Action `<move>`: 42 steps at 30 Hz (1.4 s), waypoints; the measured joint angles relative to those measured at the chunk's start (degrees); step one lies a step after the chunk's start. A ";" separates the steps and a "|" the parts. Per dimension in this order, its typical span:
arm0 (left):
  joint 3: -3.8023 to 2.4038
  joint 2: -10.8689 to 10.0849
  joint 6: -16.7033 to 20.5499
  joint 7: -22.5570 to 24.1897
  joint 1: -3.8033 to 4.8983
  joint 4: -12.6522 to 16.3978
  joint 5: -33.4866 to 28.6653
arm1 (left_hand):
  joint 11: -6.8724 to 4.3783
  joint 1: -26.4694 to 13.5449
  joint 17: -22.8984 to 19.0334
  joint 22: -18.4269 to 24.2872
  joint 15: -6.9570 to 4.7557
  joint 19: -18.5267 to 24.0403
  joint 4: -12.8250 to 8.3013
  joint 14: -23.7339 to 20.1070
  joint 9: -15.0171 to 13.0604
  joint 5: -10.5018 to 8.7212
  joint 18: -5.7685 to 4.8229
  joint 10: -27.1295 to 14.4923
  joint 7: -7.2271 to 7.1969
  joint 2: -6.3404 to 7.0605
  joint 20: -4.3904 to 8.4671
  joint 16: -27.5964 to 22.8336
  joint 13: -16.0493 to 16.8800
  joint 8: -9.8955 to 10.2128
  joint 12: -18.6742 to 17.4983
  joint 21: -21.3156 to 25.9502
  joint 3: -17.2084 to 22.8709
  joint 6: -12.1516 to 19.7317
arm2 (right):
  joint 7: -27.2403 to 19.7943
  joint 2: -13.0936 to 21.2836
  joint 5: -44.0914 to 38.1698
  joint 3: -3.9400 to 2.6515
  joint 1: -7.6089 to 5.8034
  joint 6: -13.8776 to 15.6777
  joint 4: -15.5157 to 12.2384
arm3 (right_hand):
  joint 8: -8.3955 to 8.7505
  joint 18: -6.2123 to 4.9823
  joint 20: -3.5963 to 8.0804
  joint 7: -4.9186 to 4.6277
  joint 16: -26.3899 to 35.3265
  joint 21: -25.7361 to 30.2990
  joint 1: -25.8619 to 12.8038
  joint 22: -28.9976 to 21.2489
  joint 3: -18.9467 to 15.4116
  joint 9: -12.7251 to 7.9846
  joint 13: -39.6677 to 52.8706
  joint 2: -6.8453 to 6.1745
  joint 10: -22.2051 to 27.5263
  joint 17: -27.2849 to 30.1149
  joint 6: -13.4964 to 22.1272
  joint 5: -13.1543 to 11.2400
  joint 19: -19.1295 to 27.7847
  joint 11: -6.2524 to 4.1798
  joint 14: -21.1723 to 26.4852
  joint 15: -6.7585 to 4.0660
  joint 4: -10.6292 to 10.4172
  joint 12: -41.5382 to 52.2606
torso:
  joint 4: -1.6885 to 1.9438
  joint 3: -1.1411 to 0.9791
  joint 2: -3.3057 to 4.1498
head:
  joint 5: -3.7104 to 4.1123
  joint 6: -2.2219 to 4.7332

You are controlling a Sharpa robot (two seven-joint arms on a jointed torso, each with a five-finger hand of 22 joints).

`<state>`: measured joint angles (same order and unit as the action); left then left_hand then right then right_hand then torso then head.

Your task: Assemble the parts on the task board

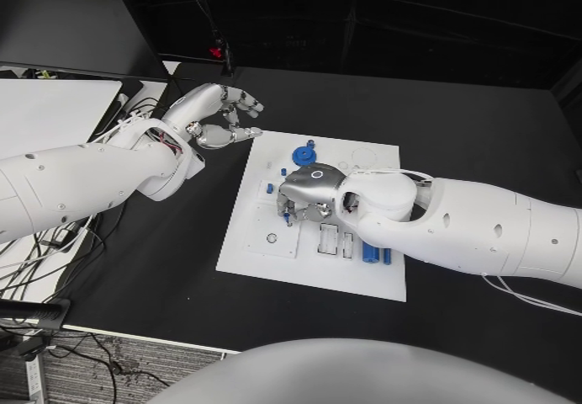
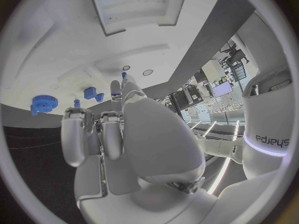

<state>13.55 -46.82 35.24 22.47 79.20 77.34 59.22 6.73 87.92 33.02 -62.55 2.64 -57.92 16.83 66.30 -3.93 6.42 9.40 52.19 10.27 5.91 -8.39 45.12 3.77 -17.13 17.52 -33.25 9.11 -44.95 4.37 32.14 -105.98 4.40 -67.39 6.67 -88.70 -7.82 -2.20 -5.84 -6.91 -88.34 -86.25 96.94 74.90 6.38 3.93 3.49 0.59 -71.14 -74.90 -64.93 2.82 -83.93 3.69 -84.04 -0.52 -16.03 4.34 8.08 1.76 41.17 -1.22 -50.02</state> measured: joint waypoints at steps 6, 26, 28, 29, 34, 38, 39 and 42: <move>0.00 0.08 0.00 0.00 0.00 -0.06 0.00 | 0.00 0.00 0.00 0.00 0.00 0.00 0.00 0.00 0.00 0.00 0.00 0.00 0.00 0.00 0.00 0.00 0.00 0.00 0.00 0.00 0.00 0.00 | 0.03 -0.18 -0.12 -0.04 0.29 -0.45 0.06 | 0.00 0.00 0.00 -0.09 0.00 0.00 -0.08 0.00 0.00 0.13 0.00 -0.08 0.00 0.00 -0.01 0.04 0.00 0.00 0.00 0.00 0.01 -0.10 | -0.03 0.01 -0.03 | 0.07 0.00; 0.00 0.20 -0.03 0.00 -0.01 -0.38 -0.01 | 0.00 0.00 -0.04 -0.01 0.00 0.00 0.00 0.00 0.00 0.00 0.00 0.00 0.00 0.00 0.00 0.00 0.00 0.00 0.00 0.23 0.00 0.00 | -0.07 0.18 -0.20 -0.15 0.52 -0.45 -0.06 | 0.35 0.00 0.00 0.01 0.00 0.22 -0.15 0.00 0.32 0.07 0.00 -0.16 0.00 -0.04 -0.23 0.17 0.00 0.00 0.00 0.00 -0.01 -0.22 | -0.04 -0.01 -0.04 | 0.12 0.02; 0.00 0.20 -0.04 0.00 -0.01 -0.39 -0.01 | 0.00 0.00 -0.04 -0.01 0.00 0.00 0.00 0.00 0.00 0.00 0.00 0.00 0.00 0.00 0.00 0.00 0.00 0.00 0.00 0.23 0.00 0.00 | -0.08 0.24 -0.20 -0.15 0.53 -0.45 -0.11 | 0.34 0.00 0.00 0.01 0.00 0.22 -0.15 0.00 0.32 0.03 0.00 -0.16 0.00 -0.04 -0.22 0.17 0.00 0.00 0.00 0.00 -0.01 -0.21 | -0.04 -0.01 -0.04 | 0.19 0.02; 0.00 0.21 -0.04 0.00 -0.01 -0.41 -0.01 | 0.00 0.00 -0.04 0.00 0.00 0.00 0.00 0.00 0.00 0.00 0.00 0.00 0.00 0.00 0.00 0.00 0.00 0.00 0.00 0.23 0.00 0.00 | -0.08 0.26 -0.20 -0.15 0.53 -0.45 -0.14 | 0.23 0.00 0.00 0.01 0.00 0.22 -0.23 0.00 0.31 -0.03 0.00 -0.23 0.00 -0.04 -0.22 0.17 0.00 0.00 0.00 0.00 -0.01 -0.21 | -0.04 -0.01 -0.04 | 0.25 0.02; 0.00 0.22 -0.04 0.00 -0.01 -0.54 -0.01 | 0.00 0.00 -0.04 -0.01 0.00 0.00 0.00 0.00 0.00 0.00 0.00 0.00 0.00 0.00 0.00 0.00 0.00 0.00 0.00 0.23 0.00 0.00 | -0.07 0.46 -0.20 -0.15 0.58 -0.46 -0.39 | 0.12 0.01 0.00 0.00 0.00 0.22 -0.30 0.00 0.31 -0.04 0.00 -0.30 0.00 -0.04 -0.22 0.16 0.00 0.00 0.00 0.00 -0.01 -0.21 | -0.05 -0.01 -0.04 | 0.53 0.02; 0.00 0.28 -0.05 0.00 -0.01 -0.65 -0.01 | 0.00 0.00 -0.04 0.05 0.00 0.00 0.00 0.00 0.00 0.22 0.00 0.00 0.00 0.00 0.00 0.00 0.00 0.00 0.00 0.23 0.00 0.00 | -0.04 0.60 -0.20 -0.11 0.62 -0.46 -0.57 | 0.11 0.00 0.00 0.00 0.00 0.22 -0.30 0.00 0.39 -0.03 0.00 -0.30 0.00 -0.03 -0.22 0.14 0.00 0.00 0.00 0.00 -0.10 -0.20 | -0.10 -0.01 -0.04 | 0.69 0.02; 0.00 0.29 -0.06 0.00 -0.01 -0.67 -0.01 | 0.00 0.00 -0.04 0.06 0.00 0.00 0.00 0.00 0.00 0.22 0.00 0.00 0.00 0.00 0.00 0.00 0.00 0.00 0.00 0.23 0.00 0.00 | -0.02 0.64 -0.20 -0.07 0.69 -0.46 -0.57 | 0.11 0.00 0.00 0.00 0.00 0.22 -0.30 0.00 0.45 -0.03 0.00 -0.30 0.00 -0.03 -0.21 0.13 0.00 0.00 0.00 0.00 -0.17 -0.20 | -0.10 -0.01 -0.04 | 0.73 0.02; 0.00 0.30 -0.07 0.00 -0.02 -0.73 -0.01 | 0.00 0.00 -0.04 0.06 0.00 0.00 0.00 0.00 -0.01 0.22 0.00 0.00 0.00 0.00 0.00 0.00 0.00 0.00 0.00 0.23 0.00 0.00 | 0.05 0.75 -0.19 0.00 0.85 -0.46 -0.57 | 0.12 0.00 0.00 -0.01 0.00 0.22 -0.30 0.00 0.46 -0.03 0.00 -0.30 0.00 -0.03 -0.21 0.13 0.00 0.00 0.00 0.00 -0.17 -0.20 | -0.10 -0.01 -0.04 | 0.79 0.02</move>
<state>13.55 -46.52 35.17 22.47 79.18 76.61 59.21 6.73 87.93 32.98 -62.50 2.64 -57.92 16.83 66.30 -3.94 6.64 9.39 52.19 10.27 5.92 -8.39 45.12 3.77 -17.13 17.52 -33.02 9.11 -44.95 4.42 32.90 -106.16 4.41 -66.53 6.21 -89.27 -7.70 -2.20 -5.84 -6.92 -88.34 -86.03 96.65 74.90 6.84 3.91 3.49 0.29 -71.14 -74.93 -65.13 2.94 -83.93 3.69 -84.04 -0.52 -16.20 4.13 7.98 1.75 41.13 -0.43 -49.99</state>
